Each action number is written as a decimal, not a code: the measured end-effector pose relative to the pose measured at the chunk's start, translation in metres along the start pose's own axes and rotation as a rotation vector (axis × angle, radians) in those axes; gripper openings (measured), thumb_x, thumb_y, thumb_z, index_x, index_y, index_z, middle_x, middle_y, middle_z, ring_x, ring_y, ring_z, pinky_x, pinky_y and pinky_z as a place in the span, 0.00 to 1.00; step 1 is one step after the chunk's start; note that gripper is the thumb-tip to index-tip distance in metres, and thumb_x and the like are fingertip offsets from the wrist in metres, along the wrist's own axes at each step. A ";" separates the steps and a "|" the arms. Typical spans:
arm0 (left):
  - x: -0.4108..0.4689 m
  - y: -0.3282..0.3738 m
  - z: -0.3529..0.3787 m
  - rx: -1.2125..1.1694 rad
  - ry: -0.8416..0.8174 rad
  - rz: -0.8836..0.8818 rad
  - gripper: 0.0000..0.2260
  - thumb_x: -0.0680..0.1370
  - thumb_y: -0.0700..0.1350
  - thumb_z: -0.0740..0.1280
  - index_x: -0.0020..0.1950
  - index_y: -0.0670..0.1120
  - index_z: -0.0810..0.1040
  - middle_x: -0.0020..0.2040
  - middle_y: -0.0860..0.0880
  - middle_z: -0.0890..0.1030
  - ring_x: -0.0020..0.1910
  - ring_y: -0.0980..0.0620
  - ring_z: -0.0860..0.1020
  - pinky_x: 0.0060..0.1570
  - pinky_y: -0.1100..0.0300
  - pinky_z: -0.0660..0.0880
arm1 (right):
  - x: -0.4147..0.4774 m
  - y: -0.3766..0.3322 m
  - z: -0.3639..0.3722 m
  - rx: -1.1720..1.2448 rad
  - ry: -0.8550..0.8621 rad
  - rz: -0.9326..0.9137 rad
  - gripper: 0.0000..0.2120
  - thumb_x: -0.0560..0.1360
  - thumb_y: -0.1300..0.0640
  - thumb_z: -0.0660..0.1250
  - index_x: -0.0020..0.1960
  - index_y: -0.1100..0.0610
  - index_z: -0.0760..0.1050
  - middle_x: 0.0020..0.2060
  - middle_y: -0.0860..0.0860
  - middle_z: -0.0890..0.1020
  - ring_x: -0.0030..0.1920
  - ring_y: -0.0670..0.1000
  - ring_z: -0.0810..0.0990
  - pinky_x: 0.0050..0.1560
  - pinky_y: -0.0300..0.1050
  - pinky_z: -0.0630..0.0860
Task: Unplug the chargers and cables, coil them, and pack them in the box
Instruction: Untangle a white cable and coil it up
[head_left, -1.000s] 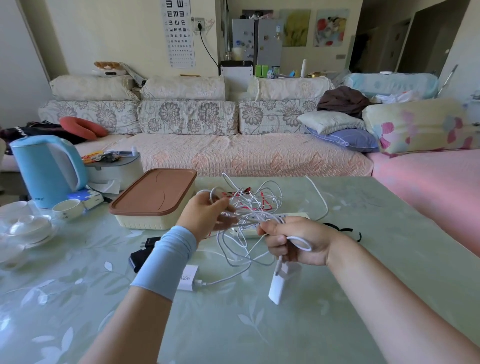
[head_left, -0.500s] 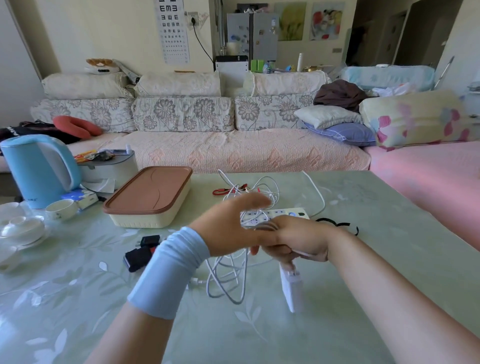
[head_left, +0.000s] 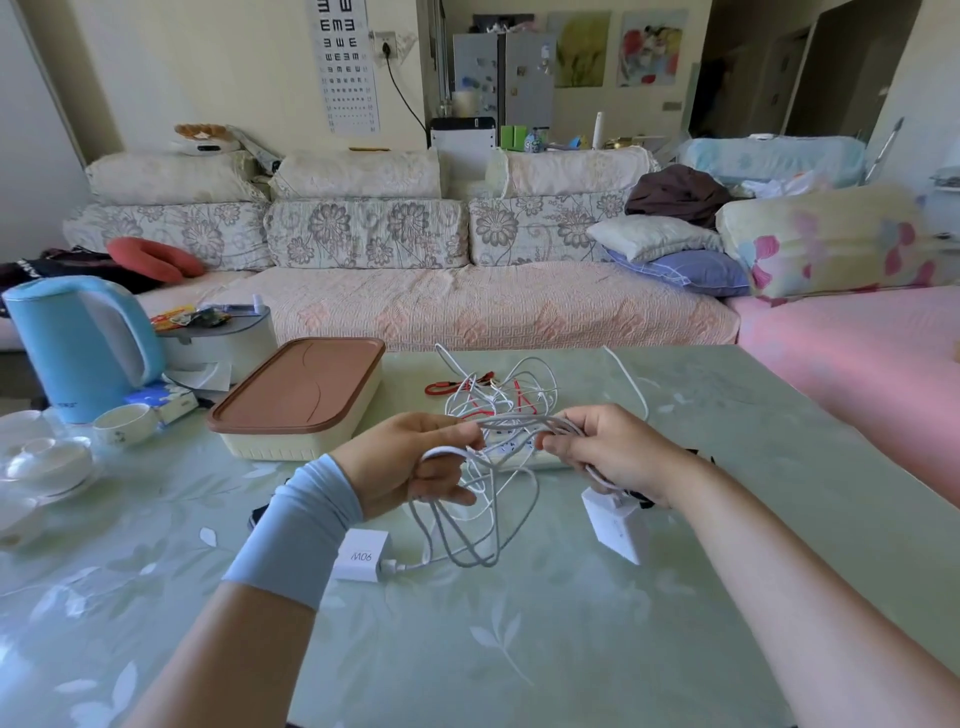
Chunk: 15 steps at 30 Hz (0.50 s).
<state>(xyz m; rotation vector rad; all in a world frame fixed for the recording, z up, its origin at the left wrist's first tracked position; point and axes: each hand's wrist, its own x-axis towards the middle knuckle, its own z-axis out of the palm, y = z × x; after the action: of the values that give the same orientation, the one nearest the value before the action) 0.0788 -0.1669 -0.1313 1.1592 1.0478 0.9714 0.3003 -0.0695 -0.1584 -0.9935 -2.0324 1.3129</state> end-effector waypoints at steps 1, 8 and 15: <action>0.000 0.000 -0.003 0.000 -0.028 -0.008 0.14 0.76 0.52 0.61 0.46 0.41 0.74 0.23 0.54 0.58 0.20 0.56 0.57 0.35 0.56 0.77 | 0.000 0.002 0.000 -0.072 -0.011 -0.021 0.06 0.80 0.61 0.66 0.45 0.56 0.80 0.26 0.51 0.68 0.22 0.45 0.66 0.26 0.39 0.63; 0.001 -0.007 -0.019 0.690 0.066 -0.098 0.06 0.78 0.48 0.68 0.50 0.48 0.82 0.27 0.52 0.67 0.26 0.53 0.67 0.31 0.59 0.77 | -0.008 0.002 -0.002 0.147 -0.297 0.085 0.10 0.83 0.66 0.56 0.54 0.60 0.76 0.27 0.51 0.70 0.25 0.51 0.75 0.33 0.46 0.78; 0.004 -0.008 -0.012 0.776 -0.007 -0.058 0.29 0.68 0.45 0.72 0.68 0.49 0.70 0.60 0.51 0.79 0.53 0.53 0.79 0.54 0.59 0.75 | -0.009 -0.010 -0.002 0.314 -0.373 0.263 0.12 0.82 0.53 0.56 0.50 0.59 0.75 0.31 0.51 0.54 0.22 0.45 0.55 0.23 0.36 0.61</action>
<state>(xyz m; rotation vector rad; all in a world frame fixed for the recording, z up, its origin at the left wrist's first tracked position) 0.0682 -0.1613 -0.1413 1.7371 1.5041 0.5058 0.3038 -0.0781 -0.1483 -0.9447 -1.9063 2.0146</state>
